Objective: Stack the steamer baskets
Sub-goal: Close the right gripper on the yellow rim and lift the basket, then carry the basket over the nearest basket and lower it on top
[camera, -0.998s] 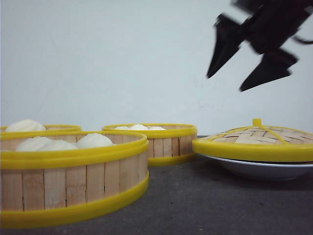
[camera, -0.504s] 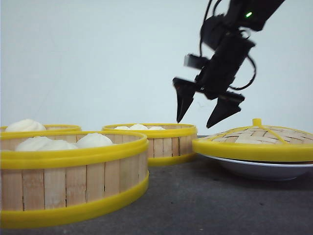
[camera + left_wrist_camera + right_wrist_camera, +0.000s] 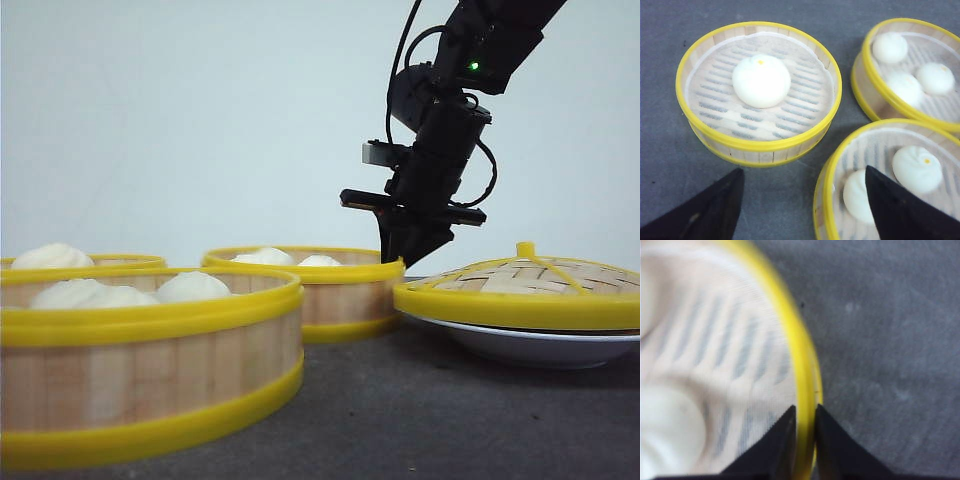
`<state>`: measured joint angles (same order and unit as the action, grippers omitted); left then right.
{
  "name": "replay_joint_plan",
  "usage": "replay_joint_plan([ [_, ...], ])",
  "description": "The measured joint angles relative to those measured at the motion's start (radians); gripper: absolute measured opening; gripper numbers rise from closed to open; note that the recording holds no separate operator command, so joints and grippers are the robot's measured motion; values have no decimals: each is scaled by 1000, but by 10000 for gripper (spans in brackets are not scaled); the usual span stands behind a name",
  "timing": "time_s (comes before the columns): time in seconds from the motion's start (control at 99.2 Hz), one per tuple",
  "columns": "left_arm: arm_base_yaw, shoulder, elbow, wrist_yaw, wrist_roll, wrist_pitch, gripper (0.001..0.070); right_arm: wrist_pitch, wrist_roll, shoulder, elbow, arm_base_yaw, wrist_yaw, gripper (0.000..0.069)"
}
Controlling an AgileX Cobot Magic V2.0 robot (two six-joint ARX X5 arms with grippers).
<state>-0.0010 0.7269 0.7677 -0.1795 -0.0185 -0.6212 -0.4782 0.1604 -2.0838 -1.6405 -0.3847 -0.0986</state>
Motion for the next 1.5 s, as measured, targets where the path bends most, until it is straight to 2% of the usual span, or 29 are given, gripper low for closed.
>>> replay_joint_plan([
  [0.242, 0, 0, 0, 0, 0, 0, 468, 33, 41, -4, -1, -6, 1, 32],
  [0.393, 0, 0, 0, 0, 0, 0, 468, -22, 80, -8, -65, -13, 3, 33],
  [0.605, 0, 0, 0, 0, 0, 0, 468, -236, 153, -8, -274, -13, 5, 32],
  [0.857, 0, 0, 0, 0, 0, 0, 468, -558, 162, -3, -480, -23, 6, 32],
  [1.089, 0, 0, 0, 0, 0, 0, 468, -663, 163, 124, -481, -75, 26, 32],
  [1.321, 0, 0, 0, 0, 0, 0, 468, -726, 162, 363, -451, -177, 282, 32],
  [1.502, 0, 0, 0, 0, 0, 0, 468, -694, 162, 517, -285, -251, 285, 32],
])
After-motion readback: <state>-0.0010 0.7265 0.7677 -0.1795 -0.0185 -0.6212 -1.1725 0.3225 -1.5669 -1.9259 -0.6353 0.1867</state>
